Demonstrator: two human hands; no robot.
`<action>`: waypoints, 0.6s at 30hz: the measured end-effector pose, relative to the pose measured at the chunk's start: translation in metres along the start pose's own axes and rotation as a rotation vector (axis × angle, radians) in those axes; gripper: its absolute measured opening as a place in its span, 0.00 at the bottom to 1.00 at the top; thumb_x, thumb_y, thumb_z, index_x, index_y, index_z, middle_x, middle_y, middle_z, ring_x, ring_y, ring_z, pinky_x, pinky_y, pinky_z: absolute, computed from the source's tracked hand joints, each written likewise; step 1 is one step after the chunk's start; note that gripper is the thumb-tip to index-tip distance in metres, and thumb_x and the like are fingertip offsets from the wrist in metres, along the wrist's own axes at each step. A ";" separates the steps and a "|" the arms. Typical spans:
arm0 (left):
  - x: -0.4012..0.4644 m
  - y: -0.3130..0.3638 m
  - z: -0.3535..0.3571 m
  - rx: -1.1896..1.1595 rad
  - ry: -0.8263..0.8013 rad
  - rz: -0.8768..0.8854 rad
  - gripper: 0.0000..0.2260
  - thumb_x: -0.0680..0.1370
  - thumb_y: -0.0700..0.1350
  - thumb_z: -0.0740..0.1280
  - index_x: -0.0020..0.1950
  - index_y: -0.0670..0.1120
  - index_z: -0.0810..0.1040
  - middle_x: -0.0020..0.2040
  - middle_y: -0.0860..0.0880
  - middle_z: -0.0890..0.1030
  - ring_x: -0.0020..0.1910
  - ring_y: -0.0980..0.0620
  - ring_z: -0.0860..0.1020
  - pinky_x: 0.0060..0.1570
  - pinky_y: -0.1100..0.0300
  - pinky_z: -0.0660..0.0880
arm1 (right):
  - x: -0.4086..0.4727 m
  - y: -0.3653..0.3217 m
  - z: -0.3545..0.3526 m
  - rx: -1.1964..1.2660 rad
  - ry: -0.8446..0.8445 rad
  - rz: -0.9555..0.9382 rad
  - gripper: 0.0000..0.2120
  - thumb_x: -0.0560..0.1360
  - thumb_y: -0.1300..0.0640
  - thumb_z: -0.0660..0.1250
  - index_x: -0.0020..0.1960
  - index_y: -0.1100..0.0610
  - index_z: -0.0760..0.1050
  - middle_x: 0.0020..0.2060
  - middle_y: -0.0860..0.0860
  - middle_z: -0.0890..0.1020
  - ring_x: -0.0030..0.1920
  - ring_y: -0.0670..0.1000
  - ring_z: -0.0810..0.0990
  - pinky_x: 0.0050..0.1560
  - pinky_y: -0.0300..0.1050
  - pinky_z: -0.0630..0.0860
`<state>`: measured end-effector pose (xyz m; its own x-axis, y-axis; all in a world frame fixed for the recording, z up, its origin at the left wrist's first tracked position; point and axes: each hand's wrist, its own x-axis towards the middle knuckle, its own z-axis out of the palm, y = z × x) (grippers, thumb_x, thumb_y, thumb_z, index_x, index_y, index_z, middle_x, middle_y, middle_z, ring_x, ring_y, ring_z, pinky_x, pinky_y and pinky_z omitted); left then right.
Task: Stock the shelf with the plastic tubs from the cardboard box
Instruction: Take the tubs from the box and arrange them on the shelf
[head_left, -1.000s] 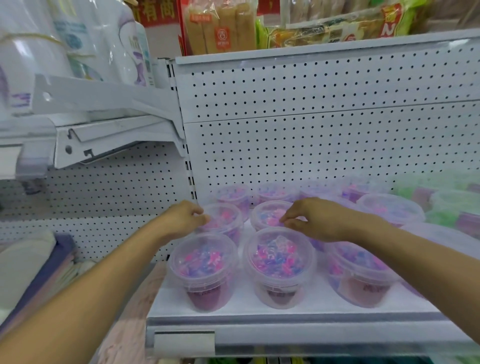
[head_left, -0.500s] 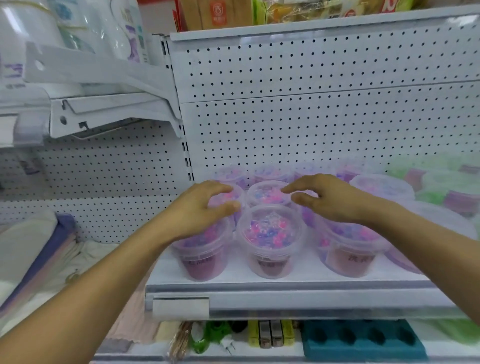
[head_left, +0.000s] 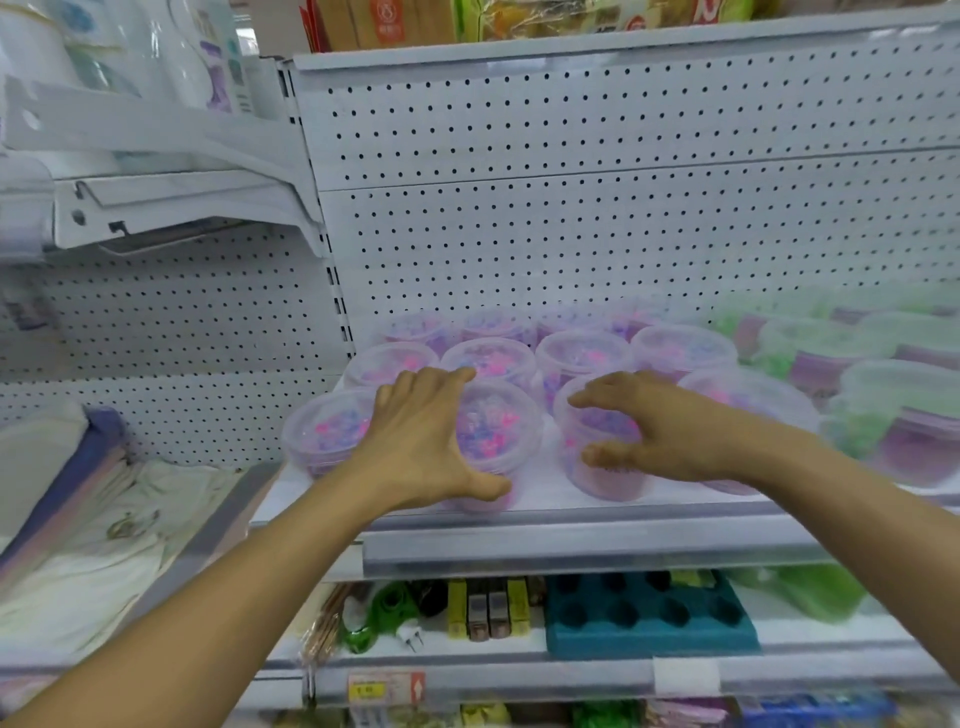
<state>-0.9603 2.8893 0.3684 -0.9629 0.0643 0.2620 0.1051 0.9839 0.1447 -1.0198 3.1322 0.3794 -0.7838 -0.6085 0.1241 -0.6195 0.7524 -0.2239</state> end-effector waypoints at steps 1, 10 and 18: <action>-0.002 0.000 0.000 0.002 0.010 0.020 0.50 0.59 0.68 0.73 0.76 0.54 0.57 0.70 0.52 0.64 0.67 0.49 0.60 0.63 0.57 0.55 | -0.002 0.001 0.002 -0.005 0.009 -0.009 0.29 0.74 0.42 0.67 0.72 0.47 0.65 0.72 0.45 0.67 0.69 0.49 0.65 0.69 0.48 0.63; 0.006 0.009 -0.005 -0.148 -0.165 -0.008 0.44 0.62 0.68 0.74 0.74 0.55 0.65 0.73 0.50 0.63 0.72 0.49 0.59 0.71 0.52 0.56 | -0.010 0.005 -0.003 -0.013 0.019 -0.024 0.28 0.74 0.45 0.68 0.72 0.48 0.66 0.72 0.46 0.67 0.71 0.49 0.65 0.70 0.48 0.63; 0.008 0.013 -0.001 -0.151 -0.193 -0.030 0.45 0.63 0.68 0.73 0.76 0.55 0.61 0.77 0.50 0.57 0.76 0.50 0.53 0.73 0.50 0.55 | -0.015 0.005 -0.008 -0.044 0.045 0.002 0.24 0.73 0.48 0.69 0.69 0.48 0.71 0.68 0.43 0.72 0.67 0.47 0.70 0.65 0.46 0.68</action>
<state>-0.9660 2.9028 0.3728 -0.9943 0.0805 0.0700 0.0977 0.9505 0.2949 -1.0116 3.1472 0.3840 -0.7858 -0.5954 0.1674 -0.6182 0.7647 -0.1817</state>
